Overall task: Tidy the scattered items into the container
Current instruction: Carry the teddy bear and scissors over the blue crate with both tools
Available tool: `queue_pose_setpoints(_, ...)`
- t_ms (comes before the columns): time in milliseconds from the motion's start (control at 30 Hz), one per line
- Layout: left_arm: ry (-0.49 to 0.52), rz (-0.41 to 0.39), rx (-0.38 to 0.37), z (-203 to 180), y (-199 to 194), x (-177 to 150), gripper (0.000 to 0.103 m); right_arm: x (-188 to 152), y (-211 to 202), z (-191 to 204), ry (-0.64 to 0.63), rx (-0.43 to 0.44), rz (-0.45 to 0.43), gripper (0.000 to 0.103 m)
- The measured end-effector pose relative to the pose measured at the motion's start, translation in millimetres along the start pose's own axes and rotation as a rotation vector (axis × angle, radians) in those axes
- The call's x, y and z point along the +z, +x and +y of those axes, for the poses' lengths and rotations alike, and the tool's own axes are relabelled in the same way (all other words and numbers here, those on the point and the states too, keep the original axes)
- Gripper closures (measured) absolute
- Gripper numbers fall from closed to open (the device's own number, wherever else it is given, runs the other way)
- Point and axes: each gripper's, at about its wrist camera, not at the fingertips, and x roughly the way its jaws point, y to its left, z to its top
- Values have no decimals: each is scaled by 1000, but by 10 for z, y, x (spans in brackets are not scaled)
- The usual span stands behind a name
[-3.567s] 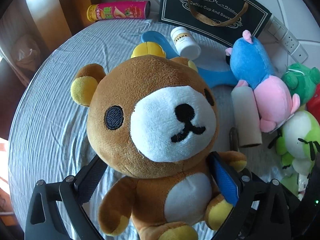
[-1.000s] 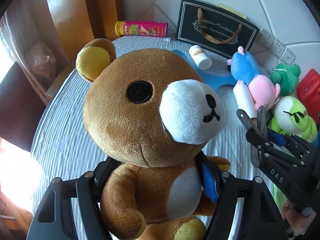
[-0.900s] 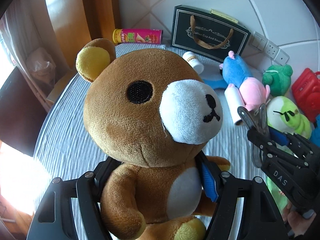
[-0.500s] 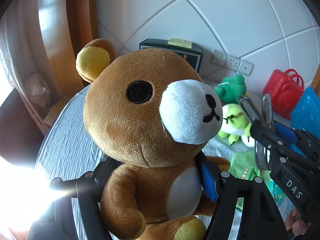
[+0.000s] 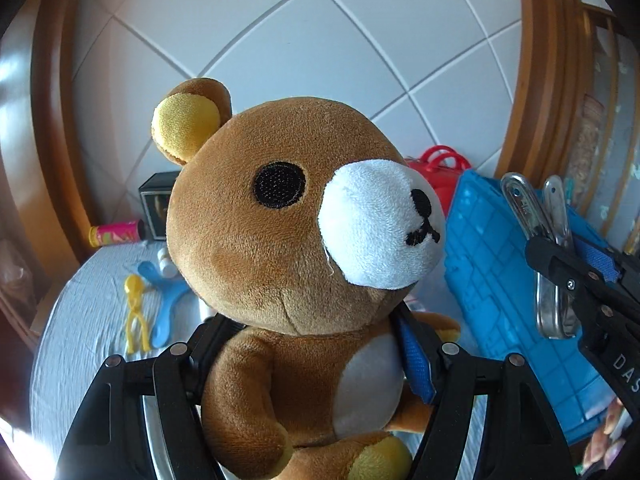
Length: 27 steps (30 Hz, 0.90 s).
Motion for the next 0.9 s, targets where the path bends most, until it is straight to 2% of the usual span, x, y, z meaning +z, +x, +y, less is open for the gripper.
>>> queue_pose_setpoints(200, 112, -54, -133, -1089, -124, 220, 31, -12, -554, -958, 83, -154, -57, 66)
queue_pose_setpoints(433, 185, -121, -219, -2571, -271, 397, 31, -163, -999, -2264, 117, -242, -99, 66)
queue_pose_setpoints(567, 175, -137, -230, -3399, -419, 481, 31, -290, -1128, -2910, 103, -248, -78, 66)
queue_pose_setpoints(700, 177, -109, -239, -3991, -464, 430, 31, -491, -1165, -3415, 110, -232, -41, 66)
queue_pose_setpoints(900, 196, 2, -189, -4394, -155, 144, 31, -861, -1036, -3762, 143, -178, 25, 66)
